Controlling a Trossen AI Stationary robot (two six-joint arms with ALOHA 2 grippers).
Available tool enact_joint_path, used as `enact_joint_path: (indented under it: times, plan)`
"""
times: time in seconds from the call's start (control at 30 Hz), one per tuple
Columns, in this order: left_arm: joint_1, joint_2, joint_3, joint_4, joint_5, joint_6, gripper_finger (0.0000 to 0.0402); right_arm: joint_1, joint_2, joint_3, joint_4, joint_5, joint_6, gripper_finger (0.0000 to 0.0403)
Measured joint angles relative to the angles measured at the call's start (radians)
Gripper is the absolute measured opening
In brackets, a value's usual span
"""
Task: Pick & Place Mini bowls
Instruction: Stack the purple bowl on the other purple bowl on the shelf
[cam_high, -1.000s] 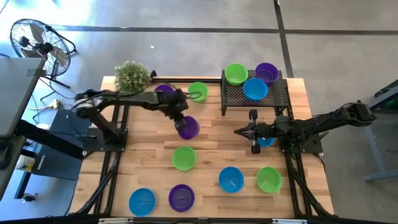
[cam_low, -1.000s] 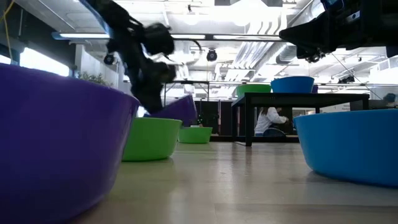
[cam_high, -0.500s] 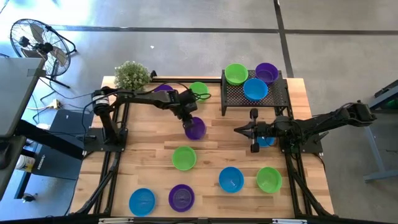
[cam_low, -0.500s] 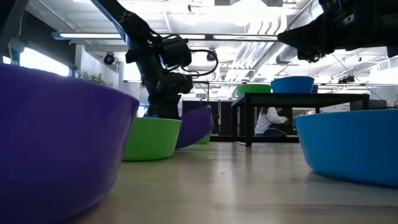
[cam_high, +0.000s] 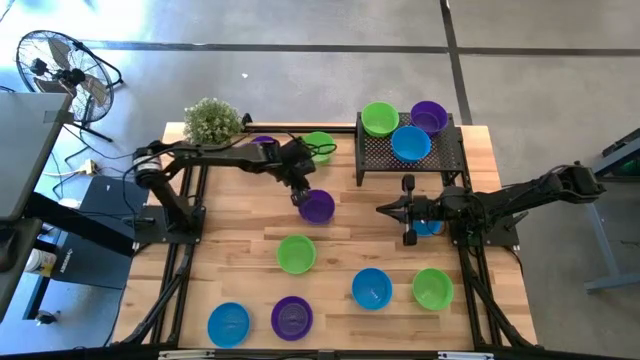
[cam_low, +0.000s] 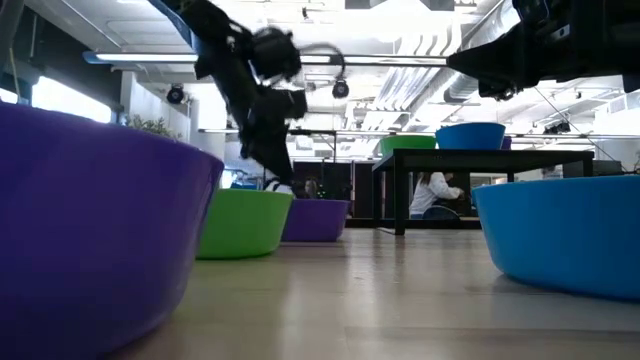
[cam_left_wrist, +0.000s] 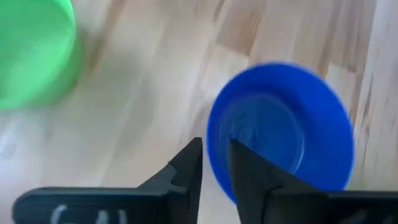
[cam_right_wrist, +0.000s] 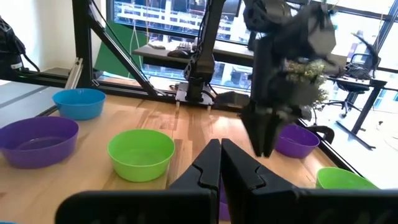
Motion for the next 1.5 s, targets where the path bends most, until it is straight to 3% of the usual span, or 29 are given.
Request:
enact_joint_path:
  times: [0.1, 0.2, 0.5, 0.57, 0.67, 0.8, 0.97, 1.17, 1.5]
  plan:
    - [-0.045, -0.060, -0.028, 0.057, -0.049, 0.005, 0.0041, 0.000, 0.000, 0.000, 0.000, 0.002, 0.001, 0.0000]
    - [-0.101, -0.124, -0.110, 0.232, -0.096, 0.004, 0.0009, 0.000, 0.000, 0.000, -0.001, 0.023, 0.004, 0.0000]
    - [-0.197, -0.300, -0.503, 0.772, -0.259, -0.085, 0.0002, 0.000, 0.005, 0.000, -0.057, 0.113, 0.059, 0.0000]
    - [-0.195, -0.319, -0.566, 0.890, -0.236, -0.153, 0.0003, 0.000, 0.000, 0.001, -0.063, 0.134, 0.073, 0.0000]
    - [-0.166, -0.322, -0.624, 0.940, -0.157, -0.228, 0.0006, 0.000, 0.000, 0.033, -0.100, 0.165, 0.096, 0.0000]
    - [-0.170, -0.323, -0.699, 1.112, -0.153, -0.163, 0.0002, 0.000, 0.020, 0.122, -0.228, 0.214, 0.160, 0.0000]
    - [-0.168, -0.323, -0.795, 1.379, -0.155, -0.097, 0.0002, 0.006, 0.114, 0.242, -0.360, 0.261, 0.354, 0.0001]
    - [-0.168, -0.323, -0.828, 1.395, -0.152, -0.082, 0.0002, 0.039, 0.315, 0.364, -0.394, 0.299, 0.487, 0.0013]
    - [-0.169, -0.320, -0.828, 1.388, -0.156, -0.083, 0.0002, 0.033, 0.638, 0.556, -0.532, 0.341, 0.881, 0.0130]
